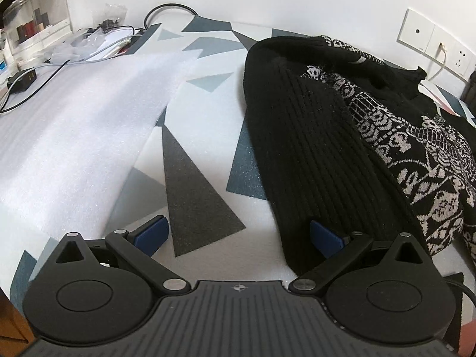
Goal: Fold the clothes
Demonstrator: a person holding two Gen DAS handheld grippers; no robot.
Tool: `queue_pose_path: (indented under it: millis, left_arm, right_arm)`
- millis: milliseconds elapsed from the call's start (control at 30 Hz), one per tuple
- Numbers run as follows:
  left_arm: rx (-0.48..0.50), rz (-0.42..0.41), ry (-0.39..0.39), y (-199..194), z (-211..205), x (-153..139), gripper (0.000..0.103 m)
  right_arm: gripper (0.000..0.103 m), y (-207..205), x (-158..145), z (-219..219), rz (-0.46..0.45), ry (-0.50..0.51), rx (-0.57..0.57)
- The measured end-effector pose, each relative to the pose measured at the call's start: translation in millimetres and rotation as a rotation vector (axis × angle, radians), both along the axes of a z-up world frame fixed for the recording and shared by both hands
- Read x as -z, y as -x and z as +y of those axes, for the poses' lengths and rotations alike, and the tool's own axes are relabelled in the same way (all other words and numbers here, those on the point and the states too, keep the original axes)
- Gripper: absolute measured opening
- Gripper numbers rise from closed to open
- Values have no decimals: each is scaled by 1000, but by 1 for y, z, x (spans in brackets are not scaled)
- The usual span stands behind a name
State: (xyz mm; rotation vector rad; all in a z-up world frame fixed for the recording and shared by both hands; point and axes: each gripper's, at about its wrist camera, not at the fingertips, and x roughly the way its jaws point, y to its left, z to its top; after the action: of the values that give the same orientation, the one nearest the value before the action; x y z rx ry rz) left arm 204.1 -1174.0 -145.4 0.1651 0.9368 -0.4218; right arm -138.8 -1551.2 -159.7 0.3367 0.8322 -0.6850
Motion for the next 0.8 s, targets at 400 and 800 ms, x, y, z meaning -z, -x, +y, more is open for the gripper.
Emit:
queue_pose_path:
  millis: [400, 800]
  left_arm:
    - [-11, -86, 30, 13, 4, 5, 103]
    - [-43, -71, 18, 14, 1, 3, 103]
  right_arm:
    - [102, 0, 0, 0, -5, 1, 1]
    - [102, -7, 1, 1, -15, 11, 28]
